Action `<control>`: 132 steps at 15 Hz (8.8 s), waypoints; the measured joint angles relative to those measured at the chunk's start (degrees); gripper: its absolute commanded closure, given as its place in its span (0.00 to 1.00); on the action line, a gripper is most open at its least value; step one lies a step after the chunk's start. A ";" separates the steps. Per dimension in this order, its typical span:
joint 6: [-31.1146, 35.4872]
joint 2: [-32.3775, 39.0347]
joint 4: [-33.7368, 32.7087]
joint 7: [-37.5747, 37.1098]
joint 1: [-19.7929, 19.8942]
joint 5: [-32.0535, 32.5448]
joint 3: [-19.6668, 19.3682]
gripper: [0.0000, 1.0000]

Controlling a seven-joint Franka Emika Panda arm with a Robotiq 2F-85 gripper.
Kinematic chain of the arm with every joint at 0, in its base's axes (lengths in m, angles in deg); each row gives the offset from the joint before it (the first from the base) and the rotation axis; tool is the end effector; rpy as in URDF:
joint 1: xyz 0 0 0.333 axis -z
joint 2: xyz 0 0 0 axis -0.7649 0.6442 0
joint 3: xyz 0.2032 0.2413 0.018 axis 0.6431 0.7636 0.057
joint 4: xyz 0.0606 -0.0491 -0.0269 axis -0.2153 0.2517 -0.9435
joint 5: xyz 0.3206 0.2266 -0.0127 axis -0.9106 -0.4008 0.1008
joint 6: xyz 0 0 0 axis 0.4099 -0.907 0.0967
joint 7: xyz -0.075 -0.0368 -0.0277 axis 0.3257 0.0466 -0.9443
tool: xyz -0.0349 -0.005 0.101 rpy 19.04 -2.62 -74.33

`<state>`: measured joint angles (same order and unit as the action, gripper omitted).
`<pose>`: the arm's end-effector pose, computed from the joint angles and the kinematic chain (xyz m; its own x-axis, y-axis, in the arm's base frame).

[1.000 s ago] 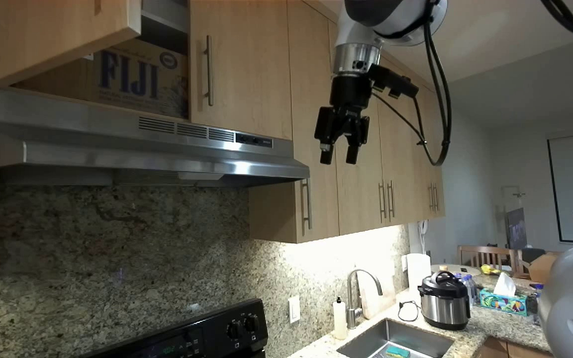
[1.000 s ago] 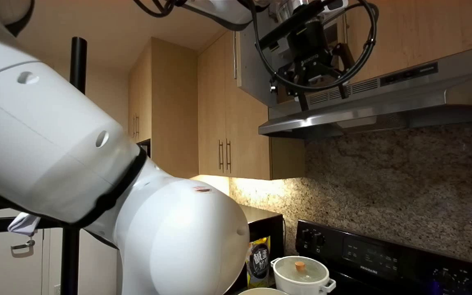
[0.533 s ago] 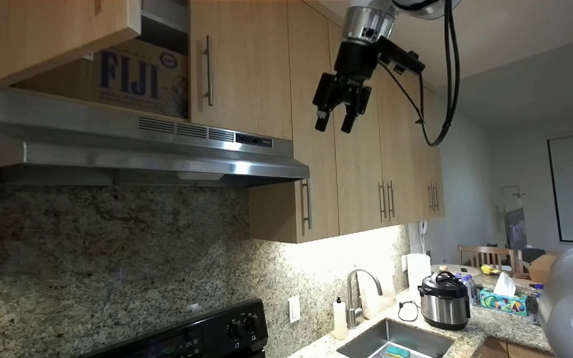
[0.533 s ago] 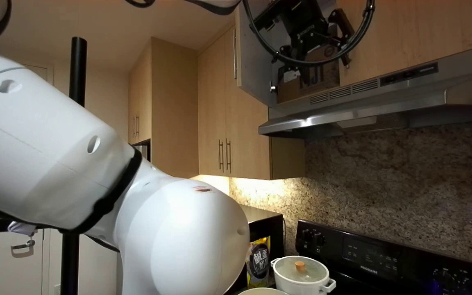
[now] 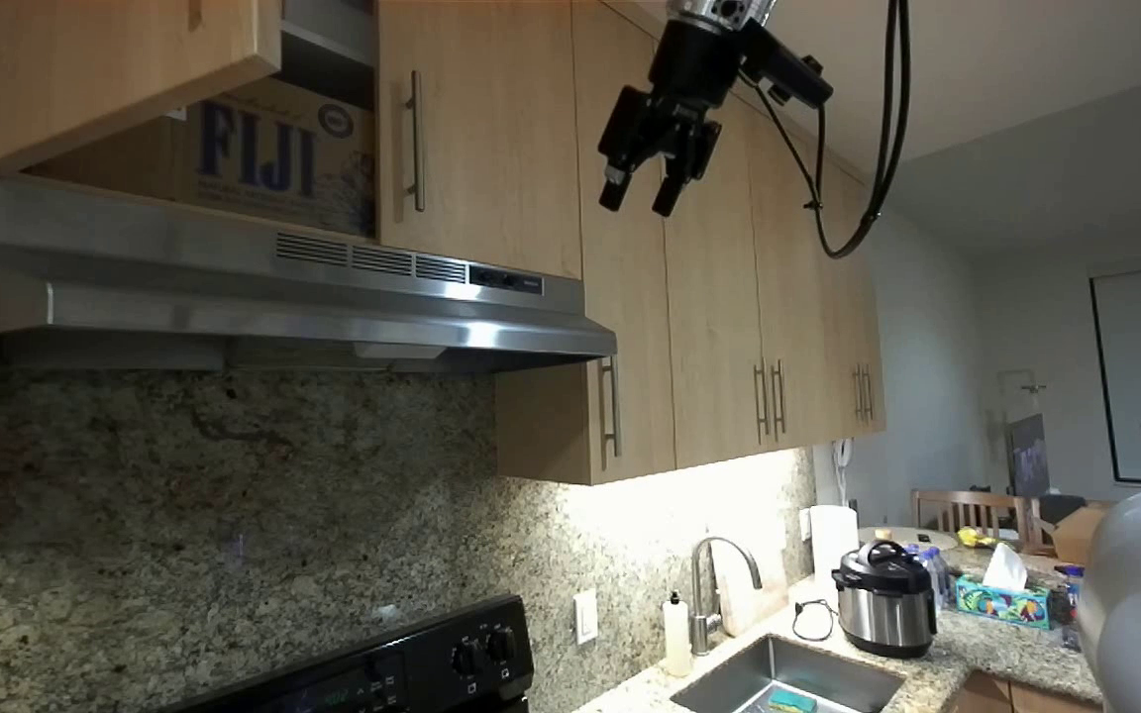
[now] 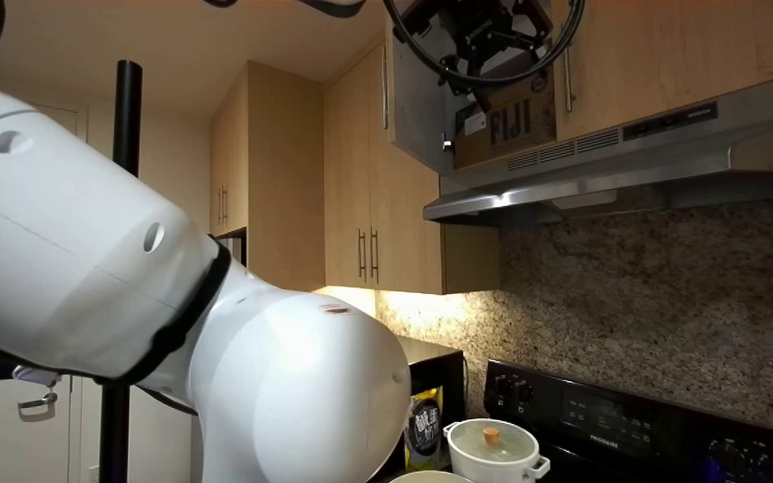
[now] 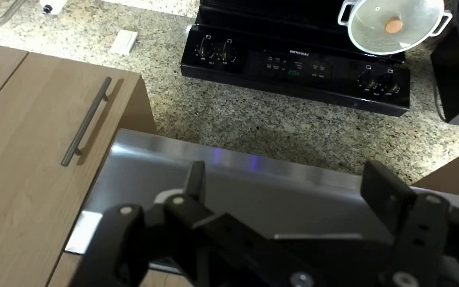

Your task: Close the cupboard

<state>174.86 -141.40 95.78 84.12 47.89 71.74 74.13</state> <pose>0.2531 0.0300 0.7746 0.7544 0.1693 0.6342 0.0726 -0.9818 0.1757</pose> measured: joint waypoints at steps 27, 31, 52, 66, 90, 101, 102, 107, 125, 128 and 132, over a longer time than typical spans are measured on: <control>0.35 13.01 -24.23 -20.04 3.64 15.13 22.82 0.00; -1.62 9.28 -24.25 -24.49 5.01 16.86 26.13 0.00; -4.02 15.54 -39.43 -17.19 16.82 21.94 42.43 0.00; -3.99 28.36 -46.93 -11.33 16.61 30.67 47.89 0.00; 16.20 30.77 -35.23 -3.70 -2.02 12.68 11.85 0.00; 30.62 31.82 -23.04 -0.79 -6.31 4.34 3.99 0.00; 30.71 32.14 -22.75 -0.79 -6.29 4.05 3.63 0.00; 30.71 34.87 -22.70 -1.06 -6.27 3.34 3.17 0.00; 30.65 46.00 -32.07 -13.93 -4.24 7.00 5.05 0.00; 30.73 46.01 -31.53 -16.86 -4.23 7.23 5.22 0.00; 32.47 44.60 -28.32 -21.31 -4.15 7.25 5.22 0.00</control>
<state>207.32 -96.79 67.45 62.81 43.73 79.00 79.35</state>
